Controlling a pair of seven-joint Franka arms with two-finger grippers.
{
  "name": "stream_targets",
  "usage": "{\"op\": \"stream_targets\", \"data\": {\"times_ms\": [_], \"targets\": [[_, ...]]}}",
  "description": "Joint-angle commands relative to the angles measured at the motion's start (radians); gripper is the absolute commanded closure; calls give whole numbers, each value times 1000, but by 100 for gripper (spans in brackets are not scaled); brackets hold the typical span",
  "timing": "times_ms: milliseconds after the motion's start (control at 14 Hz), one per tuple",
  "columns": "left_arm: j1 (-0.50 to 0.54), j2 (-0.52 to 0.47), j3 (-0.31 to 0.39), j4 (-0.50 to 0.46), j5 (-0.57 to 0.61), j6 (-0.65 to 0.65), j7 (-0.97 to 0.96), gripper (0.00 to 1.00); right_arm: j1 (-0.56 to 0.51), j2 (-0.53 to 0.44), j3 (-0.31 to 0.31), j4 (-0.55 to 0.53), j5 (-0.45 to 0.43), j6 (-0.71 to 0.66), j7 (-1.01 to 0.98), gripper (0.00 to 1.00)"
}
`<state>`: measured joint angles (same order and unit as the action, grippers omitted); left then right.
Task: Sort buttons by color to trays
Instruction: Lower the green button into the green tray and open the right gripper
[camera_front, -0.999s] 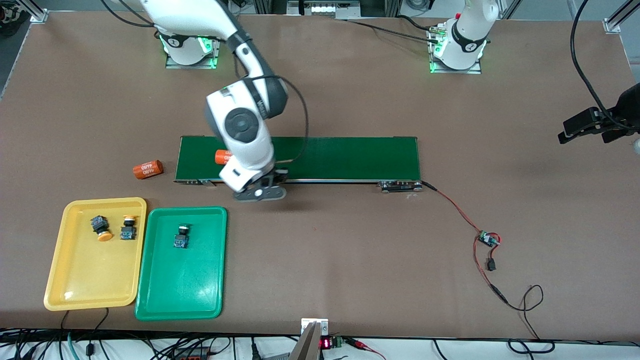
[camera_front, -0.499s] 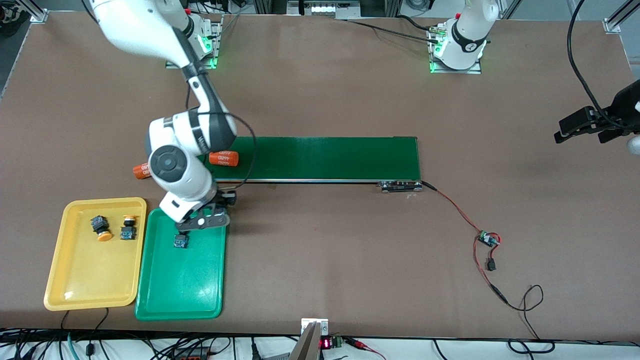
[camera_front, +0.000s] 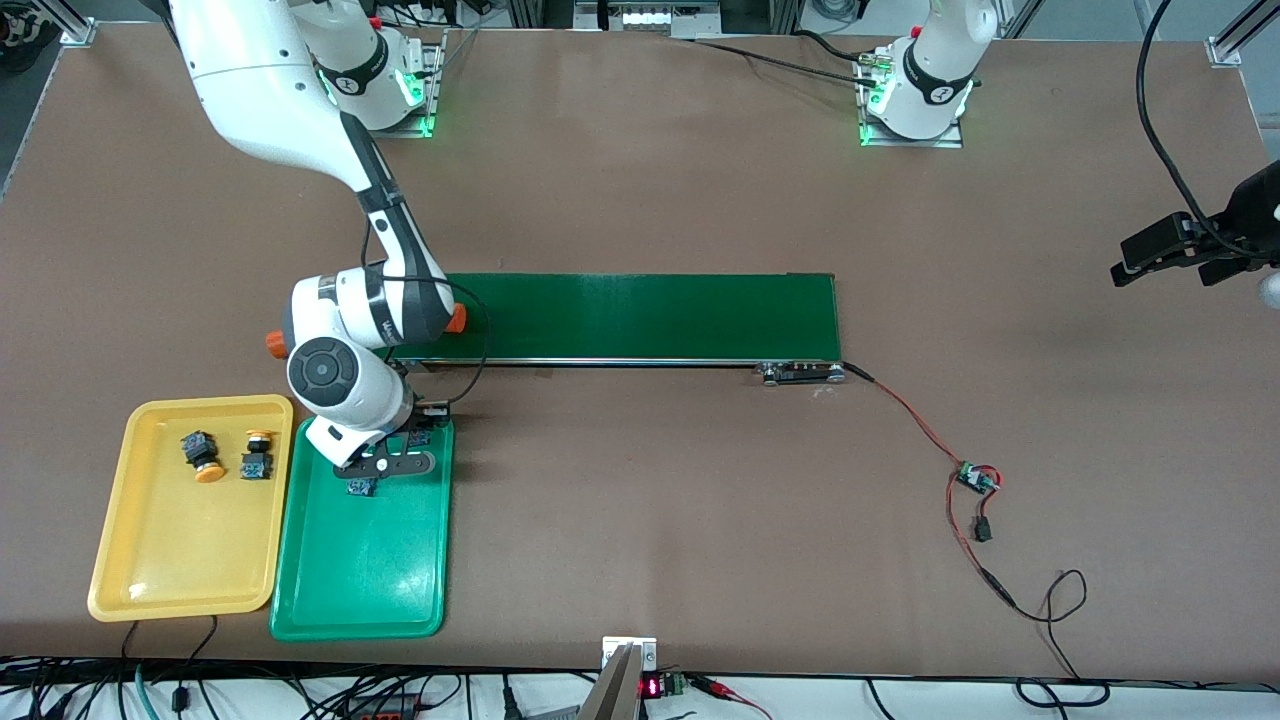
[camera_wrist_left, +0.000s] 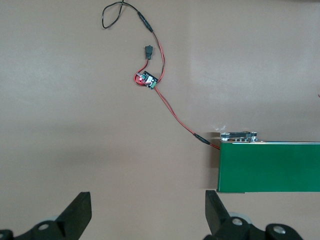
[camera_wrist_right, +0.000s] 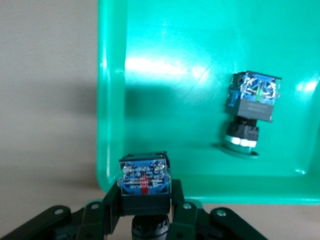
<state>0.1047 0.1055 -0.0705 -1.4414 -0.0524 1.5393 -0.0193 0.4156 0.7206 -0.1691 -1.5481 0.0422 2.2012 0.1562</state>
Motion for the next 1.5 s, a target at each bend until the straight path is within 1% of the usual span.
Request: {"op": "stream_targets", "data": {"times_ms": [0,285,499,927,999,1070,1141,1213,1284,1426], "targets": [[4,-24,-6,-25,19,12,-8,0,-41,19,17,19,-8,21,-49,78],[3,-23,-8,-24,20,12,-8,0,-67,46,17,25,-7,78,-79,78],[3,-23,-8,-24,20,13,-8,0,-70,72,17,54,-7,80,-87,78],[1,-23,-9,-22,20,13,-8,0,-72,89,17,57,-7,104,-87,77],[1,-24,-9,-22,20,13,-8,0,-72,92,17,57,-5,106,-86,64],[1,-23,-9,-22,20,13,-8,0,-77,92,17,57,-5,109,-83,48],[1,-24,-9,-22,20,13,-8,0,-78,92,17,57,-4,109,-83,35],[1,-23,-9,-22,20,13,-8,0,-80,92,17,57,-4,109,-84,29],[1,-23,-9,-22,20,13,-8,0,-78,92,17,57,-4,109,-81,20],[1,-23,-9,-22,20,13,-8,0,-78,89,17,57,-1,107,-83,10]]}}
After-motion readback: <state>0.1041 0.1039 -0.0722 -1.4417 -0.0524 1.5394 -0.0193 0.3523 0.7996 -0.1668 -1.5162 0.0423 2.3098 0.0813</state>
